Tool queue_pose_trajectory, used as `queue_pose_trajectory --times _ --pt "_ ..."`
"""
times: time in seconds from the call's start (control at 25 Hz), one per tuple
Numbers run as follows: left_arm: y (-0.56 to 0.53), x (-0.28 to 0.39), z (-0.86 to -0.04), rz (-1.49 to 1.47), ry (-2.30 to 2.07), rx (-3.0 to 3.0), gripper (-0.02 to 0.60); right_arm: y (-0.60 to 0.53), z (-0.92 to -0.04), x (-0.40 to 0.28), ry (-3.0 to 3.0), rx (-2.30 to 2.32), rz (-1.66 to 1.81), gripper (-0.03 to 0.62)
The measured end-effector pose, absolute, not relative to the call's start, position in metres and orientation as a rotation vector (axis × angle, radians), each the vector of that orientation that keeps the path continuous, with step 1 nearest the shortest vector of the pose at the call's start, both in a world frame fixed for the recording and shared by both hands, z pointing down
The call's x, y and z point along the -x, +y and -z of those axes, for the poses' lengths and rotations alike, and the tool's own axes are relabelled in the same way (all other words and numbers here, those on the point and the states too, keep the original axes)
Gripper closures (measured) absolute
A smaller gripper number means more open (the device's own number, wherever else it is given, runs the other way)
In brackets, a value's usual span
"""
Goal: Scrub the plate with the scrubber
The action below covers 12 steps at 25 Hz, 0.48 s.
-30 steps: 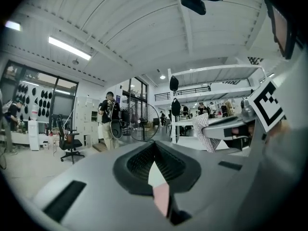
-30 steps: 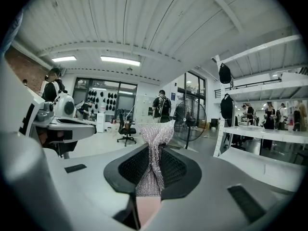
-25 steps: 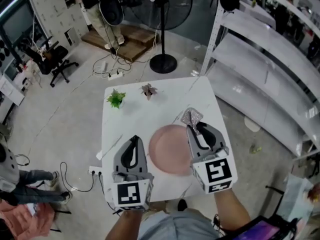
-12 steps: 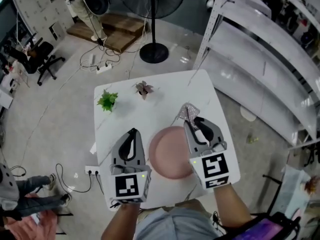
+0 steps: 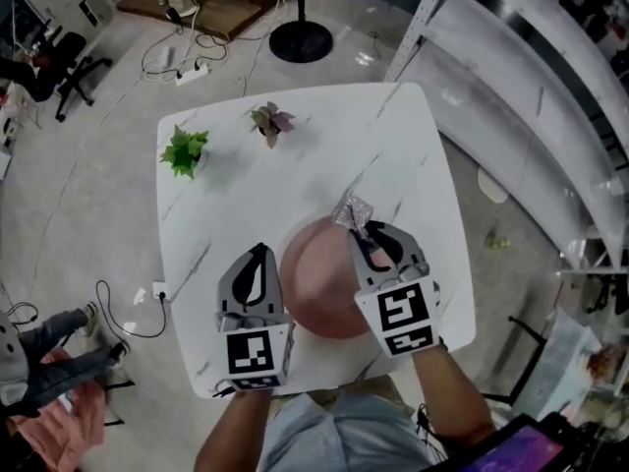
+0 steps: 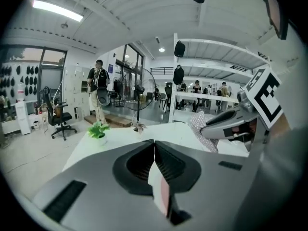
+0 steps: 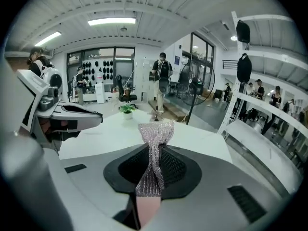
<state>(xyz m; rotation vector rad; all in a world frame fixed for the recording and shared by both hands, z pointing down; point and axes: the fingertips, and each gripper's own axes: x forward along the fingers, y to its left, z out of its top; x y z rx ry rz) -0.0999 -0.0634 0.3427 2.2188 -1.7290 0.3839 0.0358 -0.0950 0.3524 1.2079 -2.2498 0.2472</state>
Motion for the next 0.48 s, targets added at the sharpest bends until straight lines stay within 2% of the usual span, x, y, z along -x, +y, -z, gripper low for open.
queue_pose_trajectory --times 0.28,0.4,0.48 --pt "-0.049 0.098 -0.404 -0.466 -1.671 -2.132 0.566 -0.083 -0.426 -0.034 -2.119 -1.055 -0.368 0.511" --pt "-0.044 0.093 -0.424 -0.470 -1.611 -2.108 0.509 -0.082 -0.444 -0.036 -2.062 -1.021 -0.403 0.513" --pt "-0.043 0.089 -0.436 -0.471 -1.568 -2.100 0.492 -0.085 -0.453 -0.037 -2.023 -1.011 -0.416 0.514"
